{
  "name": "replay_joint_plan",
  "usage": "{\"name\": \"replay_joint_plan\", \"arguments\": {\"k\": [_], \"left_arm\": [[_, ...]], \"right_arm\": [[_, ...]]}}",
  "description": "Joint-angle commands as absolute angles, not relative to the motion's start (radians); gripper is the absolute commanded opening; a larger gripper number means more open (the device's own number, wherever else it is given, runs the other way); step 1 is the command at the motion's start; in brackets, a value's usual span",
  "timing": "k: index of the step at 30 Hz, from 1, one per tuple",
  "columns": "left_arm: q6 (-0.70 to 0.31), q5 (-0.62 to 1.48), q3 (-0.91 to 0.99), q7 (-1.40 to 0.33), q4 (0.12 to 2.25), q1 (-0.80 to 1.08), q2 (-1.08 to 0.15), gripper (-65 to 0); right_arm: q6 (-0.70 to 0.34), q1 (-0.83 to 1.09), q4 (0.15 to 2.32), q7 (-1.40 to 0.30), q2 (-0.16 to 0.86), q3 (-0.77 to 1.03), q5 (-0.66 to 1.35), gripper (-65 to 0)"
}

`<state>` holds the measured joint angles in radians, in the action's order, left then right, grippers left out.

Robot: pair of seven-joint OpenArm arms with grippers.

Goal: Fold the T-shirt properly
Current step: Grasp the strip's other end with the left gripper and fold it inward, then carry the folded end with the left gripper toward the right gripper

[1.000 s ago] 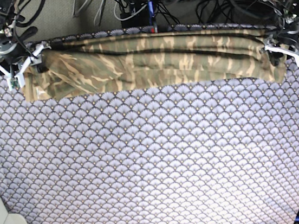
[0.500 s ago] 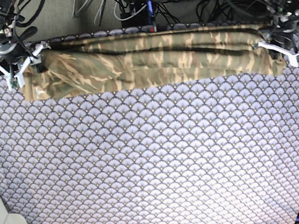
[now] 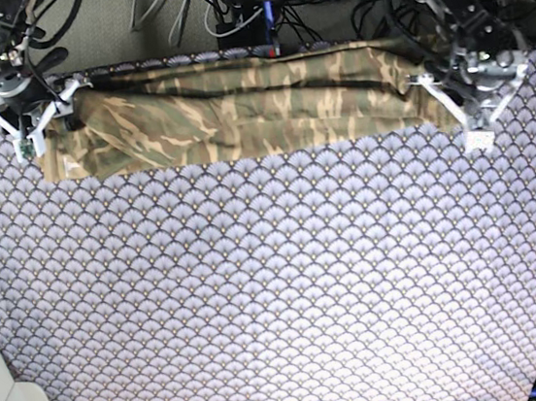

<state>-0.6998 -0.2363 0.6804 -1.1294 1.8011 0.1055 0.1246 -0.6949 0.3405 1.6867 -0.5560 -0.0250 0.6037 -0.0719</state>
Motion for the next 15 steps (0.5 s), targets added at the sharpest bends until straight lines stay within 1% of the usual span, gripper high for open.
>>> {"name": "replay_joint_plan", "arguments": {"k": [1,5,9,15], "left_arm": [[-0.698,-0.225,0.65,-1.13,1.822,0.091,0.12,-64.5],[-0.698,-0.223,0.539,-1.188,1.863,0.096,0.128,-64.5],[-0.698,-0.223,0.479,-1.216,1.916,0.111,0.157,-64.5],[-0.698,-0.214,0.501,-1.21,1.983,0.131,0.157,-64.5]], "right_arm": [[-0.698,0.341,1.685,-0.588,-0.022,0.602,-0.097,-37.2],[-0.698,0.341,1.685,-0.59,-0.022,0.602,-0.097,-37.2],[-0.698,0.341,1.685,-0.595,-0.022,0.602,-0.097,-37.1],[-0.698,0.321,1.684,-0.598,-0.022,0.604,-0.124,-37.1]]}}
